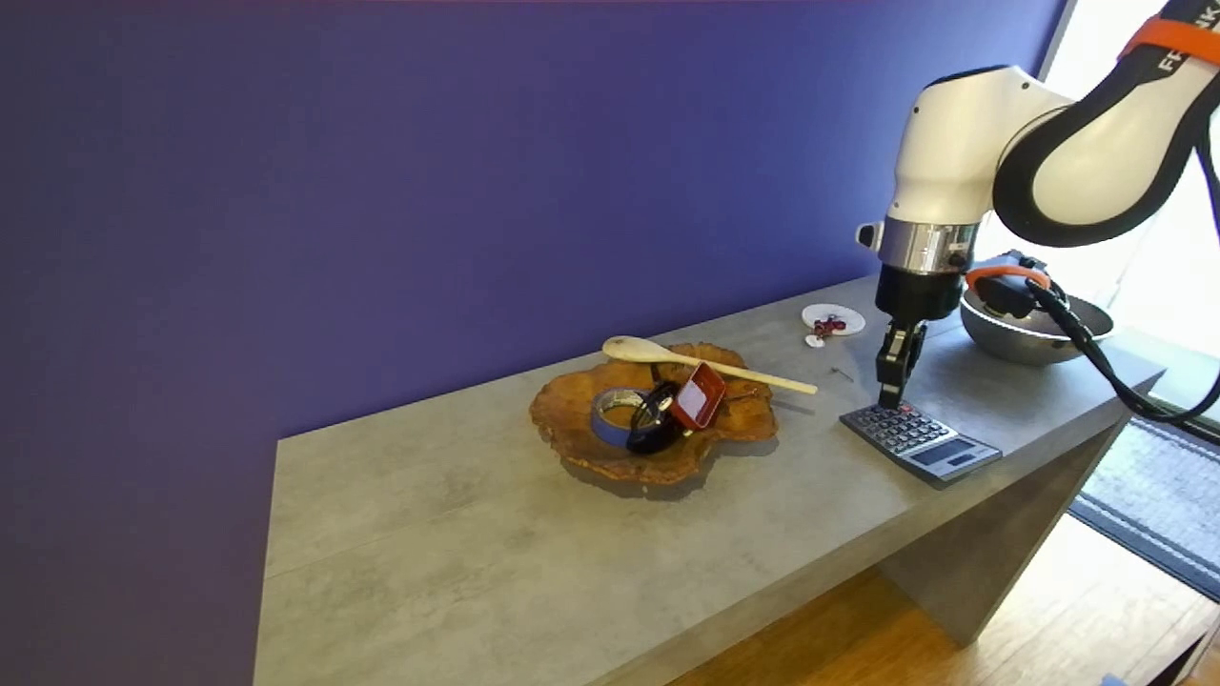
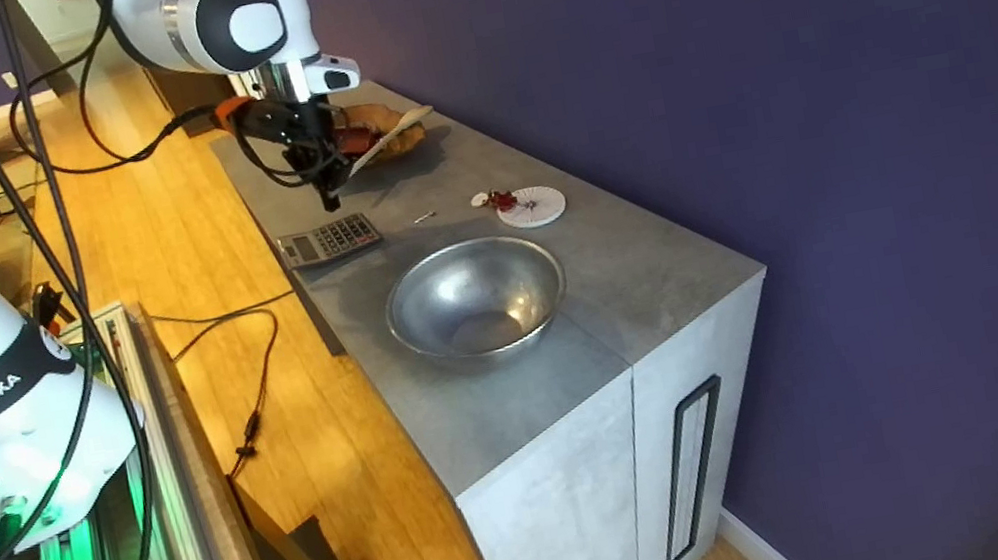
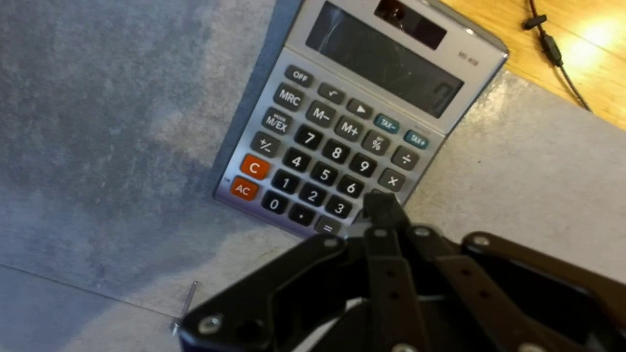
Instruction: Press the formula 4 + 1 = on the calculator
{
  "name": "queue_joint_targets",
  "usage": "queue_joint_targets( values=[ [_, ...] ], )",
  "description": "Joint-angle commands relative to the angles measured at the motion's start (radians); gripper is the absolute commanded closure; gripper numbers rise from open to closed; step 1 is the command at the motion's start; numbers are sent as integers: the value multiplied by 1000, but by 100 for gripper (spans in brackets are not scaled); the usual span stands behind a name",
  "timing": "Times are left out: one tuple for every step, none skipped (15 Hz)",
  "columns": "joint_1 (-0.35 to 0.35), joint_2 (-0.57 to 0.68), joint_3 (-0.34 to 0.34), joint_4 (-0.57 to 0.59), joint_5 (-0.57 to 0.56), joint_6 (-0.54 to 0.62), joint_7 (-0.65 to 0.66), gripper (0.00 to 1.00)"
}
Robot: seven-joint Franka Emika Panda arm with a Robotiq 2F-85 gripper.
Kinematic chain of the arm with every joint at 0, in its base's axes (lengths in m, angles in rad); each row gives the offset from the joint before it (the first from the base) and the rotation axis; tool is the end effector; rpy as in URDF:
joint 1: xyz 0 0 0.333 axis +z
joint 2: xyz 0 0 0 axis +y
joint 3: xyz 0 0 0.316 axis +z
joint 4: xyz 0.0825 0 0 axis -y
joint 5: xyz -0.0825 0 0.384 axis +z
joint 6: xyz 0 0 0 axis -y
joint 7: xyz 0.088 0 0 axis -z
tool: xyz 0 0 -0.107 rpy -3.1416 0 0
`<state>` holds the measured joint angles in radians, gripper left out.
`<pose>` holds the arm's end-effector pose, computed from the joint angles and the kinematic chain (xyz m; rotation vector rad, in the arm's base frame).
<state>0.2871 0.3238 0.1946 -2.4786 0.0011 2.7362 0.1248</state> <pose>0.4103 0.2212 0.1620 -3.0512 -0.5361 0.1179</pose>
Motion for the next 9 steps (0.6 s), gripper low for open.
queue_joint_targets(
  values=[
    [14, 36, 0, 30, -25, -42, 6, 100],
    [19, 41, -4, 30, -31, -49, 9, 100],
    [23, 44, -8, 29, -36, -56, 13, 100],
    [20, 49, -4, 28, -32, -56, 8, 100],
    [18, 54, 0, 29, -27, -53, 5, 100],
    [19, 59, 3, 32, -23, -49, 5, 100],
    [19, 64, 4, 34, -22, -46, 4, 100],
    [19, 67, 7, 37, -18, -41, 4, 100],
    [18, 71, 9, 40, -17, -40, 0, 100]
  ],
)
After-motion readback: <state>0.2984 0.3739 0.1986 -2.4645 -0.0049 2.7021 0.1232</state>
